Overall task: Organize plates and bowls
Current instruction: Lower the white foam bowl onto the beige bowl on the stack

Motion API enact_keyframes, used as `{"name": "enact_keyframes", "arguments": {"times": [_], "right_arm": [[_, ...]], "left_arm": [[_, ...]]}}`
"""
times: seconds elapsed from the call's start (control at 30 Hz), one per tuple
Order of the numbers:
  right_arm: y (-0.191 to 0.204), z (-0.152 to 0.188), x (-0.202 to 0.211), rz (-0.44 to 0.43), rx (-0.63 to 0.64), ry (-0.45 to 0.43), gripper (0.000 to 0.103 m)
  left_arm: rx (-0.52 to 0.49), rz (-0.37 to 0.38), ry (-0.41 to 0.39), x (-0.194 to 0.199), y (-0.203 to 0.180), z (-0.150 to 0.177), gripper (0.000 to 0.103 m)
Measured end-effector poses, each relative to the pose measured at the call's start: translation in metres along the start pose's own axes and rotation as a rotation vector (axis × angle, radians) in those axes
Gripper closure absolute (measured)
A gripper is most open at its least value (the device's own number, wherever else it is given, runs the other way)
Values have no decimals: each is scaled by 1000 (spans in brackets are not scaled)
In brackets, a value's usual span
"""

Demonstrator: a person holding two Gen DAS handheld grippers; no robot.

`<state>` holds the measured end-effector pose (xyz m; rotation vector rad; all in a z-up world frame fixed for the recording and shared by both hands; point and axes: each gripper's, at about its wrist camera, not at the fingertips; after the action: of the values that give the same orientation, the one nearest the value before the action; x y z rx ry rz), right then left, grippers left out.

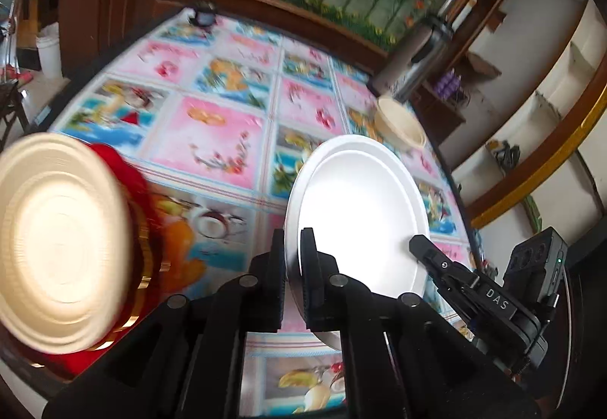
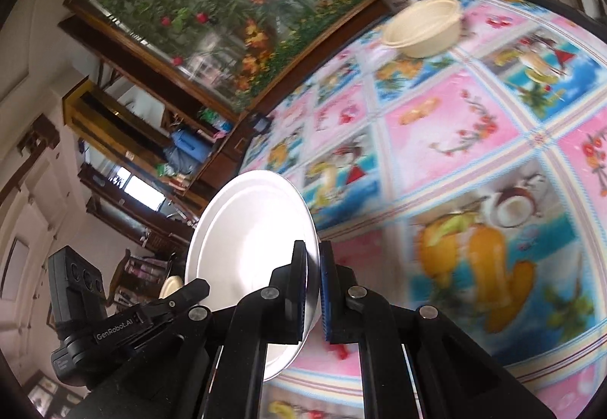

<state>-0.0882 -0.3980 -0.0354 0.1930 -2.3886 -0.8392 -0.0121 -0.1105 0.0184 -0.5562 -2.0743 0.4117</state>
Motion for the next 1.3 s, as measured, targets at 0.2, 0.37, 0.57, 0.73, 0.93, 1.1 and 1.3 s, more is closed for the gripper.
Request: {"name": "enact_keyframes", "arguments": {"times": [0.2, 0.37, 0.57, 0.73, 0.93, 1.1, 1.3], "right_arm": [[51, 2, -4, -53, 84, 1, 97], [96, 8, -16, -98, 146, 26, 97], [142, 19, -36, -143, 214, 62, 97], [172, 28, -58, -174, 255, 101, 97], [194, 35, -78, -203, 279, 130, 97], [199, 39, -90, -207, 279, 152, 97], [193, 45, -107, -191, 260, 188, 97]], "left_arm": [[27, 2, -103, 53, 31, -3, 98], [62, -9, -150, 82, 62, -4, 97], [116, -40, -204, 107, 100, -5, 97], [165, -66, -228, 118, 129, -7, 97], [203, -93, -235, 118, 152, -10, 97], [216, -112, -220, 111, 160, -9, 97], [219, -139, -204, 103, 165, -9, 97]]}}
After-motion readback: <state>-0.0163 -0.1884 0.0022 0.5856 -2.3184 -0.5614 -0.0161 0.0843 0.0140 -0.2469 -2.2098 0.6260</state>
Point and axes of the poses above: each gripper's, at about its wrist camera, not at the fingertips, and x roughly against the way its jaws point, y to its left, z to its underside, and after that the axes turned 8 degrees about x, right-handed
